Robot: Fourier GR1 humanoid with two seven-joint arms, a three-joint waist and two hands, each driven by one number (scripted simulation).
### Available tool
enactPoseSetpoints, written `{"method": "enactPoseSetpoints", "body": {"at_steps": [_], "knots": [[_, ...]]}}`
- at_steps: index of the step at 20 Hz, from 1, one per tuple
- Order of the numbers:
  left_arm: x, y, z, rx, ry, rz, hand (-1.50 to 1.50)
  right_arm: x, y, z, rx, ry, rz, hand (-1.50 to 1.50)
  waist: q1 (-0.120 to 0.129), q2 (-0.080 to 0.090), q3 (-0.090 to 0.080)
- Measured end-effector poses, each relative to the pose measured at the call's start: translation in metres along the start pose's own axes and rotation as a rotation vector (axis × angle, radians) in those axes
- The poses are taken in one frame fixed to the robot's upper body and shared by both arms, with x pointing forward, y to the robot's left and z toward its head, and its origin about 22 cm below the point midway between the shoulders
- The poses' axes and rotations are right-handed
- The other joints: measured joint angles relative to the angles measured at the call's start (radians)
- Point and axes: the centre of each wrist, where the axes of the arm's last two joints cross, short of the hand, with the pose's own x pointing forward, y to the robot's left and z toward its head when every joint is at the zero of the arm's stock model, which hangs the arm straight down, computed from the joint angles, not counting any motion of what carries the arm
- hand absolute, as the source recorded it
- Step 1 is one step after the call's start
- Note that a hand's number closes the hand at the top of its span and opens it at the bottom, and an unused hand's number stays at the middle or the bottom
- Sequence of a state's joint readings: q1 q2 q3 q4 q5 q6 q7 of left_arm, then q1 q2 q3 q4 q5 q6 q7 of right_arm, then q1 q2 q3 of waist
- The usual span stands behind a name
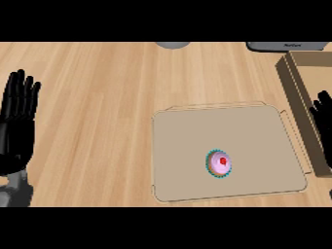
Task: Pick the cupcake from the tray and place it in the cardboard box
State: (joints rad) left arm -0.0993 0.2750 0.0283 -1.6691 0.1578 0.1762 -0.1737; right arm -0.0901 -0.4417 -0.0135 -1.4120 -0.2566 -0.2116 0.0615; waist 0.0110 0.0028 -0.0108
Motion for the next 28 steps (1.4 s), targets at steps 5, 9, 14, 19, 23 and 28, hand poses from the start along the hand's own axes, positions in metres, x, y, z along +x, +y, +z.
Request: {"method": "enactPoseSetpoints", "body": {"at_steps": [5, 9, 14, 19, 23, 28], "knots": [[-0.002, 0.008, -0.003, -0.121, 0.039, -0.117, 0.00, 0.065, -0.006, 0.007, -0.068, -0.216, 0.024, -1.50, -0.045, -0.014, 0.005], [-0.006, 0.010, -0.002, -0.251, 0.100, -0.199, 0.00, 0.101, -0.021, 0.027, -0.112, -0.299, 0.207, -1.50, -0.085, -0.021, 0.003], [-0.009, 0.000, -0.005, -0.357, 0.129, -0.219, 0.00, 0.112, -0.016, 0.081, -0.114, -0.374, 0.355, -1.50, -0.075, -0.016, 0.007], [-0.004, -0.005, -0.014, -0.411, 0.126, -0.220, 0.00, 0.121, -0.006, 0.112, -0.041, -0.421, 0.562, -1.50, -0.046, -0.009, 0.008], [-0.010, -0.009, -0.015, -0.434, 0.124, -0.219, 0.00, 0.133, 0.002, 0.130, 0.046, -0.367, 0.720, -1.50, -0.031, -0.005, 0.008], [-0.007, -0.021, -0.019, -0.462, 0.113, -0.217, 0.00, 0.146, 0.017, 0.140, 0.189, -0.216, 0.912, -1.50, -0.006, -0.001, 0.006]]}}
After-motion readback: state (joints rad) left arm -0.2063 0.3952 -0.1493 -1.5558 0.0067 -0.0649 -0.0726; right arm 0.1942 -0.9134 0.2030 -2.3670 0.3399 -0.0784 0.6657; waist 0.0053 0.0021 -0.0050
